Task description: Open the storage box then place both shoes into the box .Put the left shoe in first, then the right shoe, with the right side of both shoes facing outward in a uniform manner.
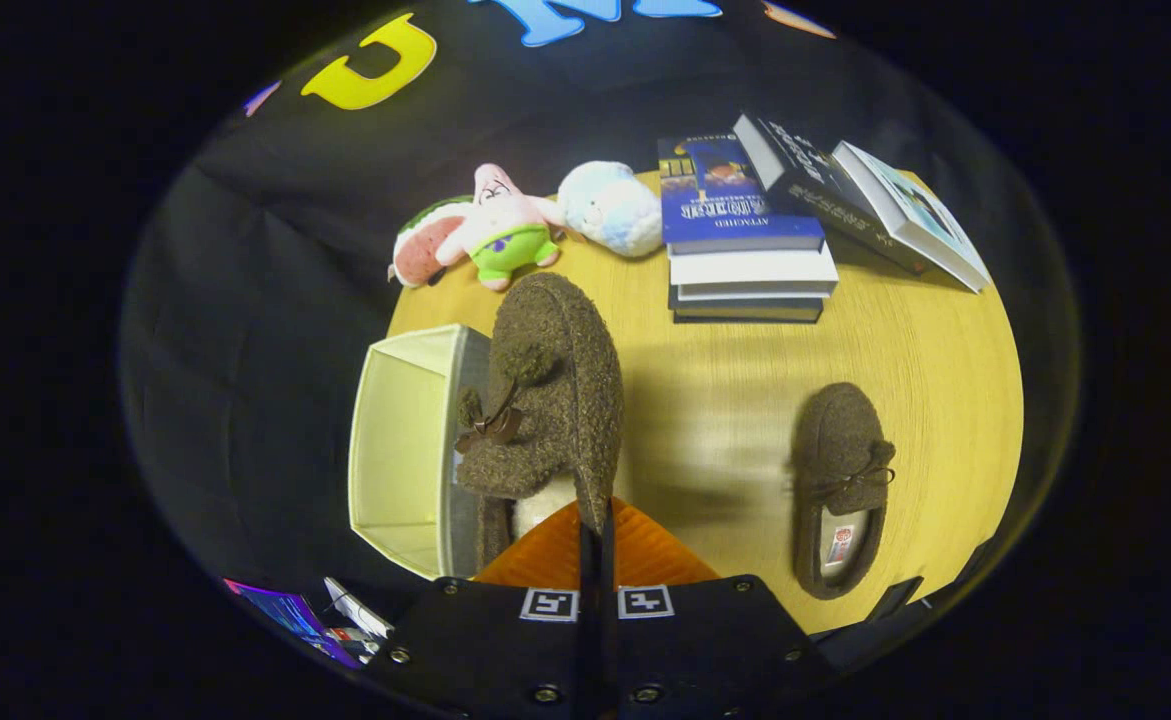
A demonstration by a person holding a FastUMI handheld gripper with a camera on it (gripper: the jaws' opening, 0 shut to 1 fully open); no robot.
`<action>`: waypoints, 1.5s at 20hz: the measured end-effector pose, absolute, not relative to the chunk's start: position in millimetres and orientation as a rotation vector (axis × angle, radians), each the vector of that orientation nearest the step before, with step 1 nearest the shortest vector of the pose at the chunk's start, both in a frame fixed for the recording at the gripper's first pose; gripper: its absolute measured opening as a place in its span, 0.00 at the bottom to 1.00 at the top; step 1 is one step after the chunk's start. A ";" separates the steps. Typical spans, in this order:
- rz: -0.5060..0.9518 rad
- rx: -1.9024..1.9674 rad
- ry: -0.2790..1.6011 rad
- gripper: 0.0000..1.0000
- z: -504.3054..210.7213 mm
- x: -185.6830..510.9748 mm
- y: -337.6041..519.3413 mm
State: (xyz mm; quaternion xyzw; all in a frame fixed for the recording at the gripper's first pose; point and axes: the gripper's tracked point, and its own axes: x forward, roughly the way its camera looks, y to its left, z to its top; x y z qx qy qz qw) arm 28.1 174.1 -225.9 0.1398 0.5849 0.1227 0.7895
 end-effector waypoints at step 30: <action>0.226 0.244 1.560 0.00 -377.0 4.3 408.8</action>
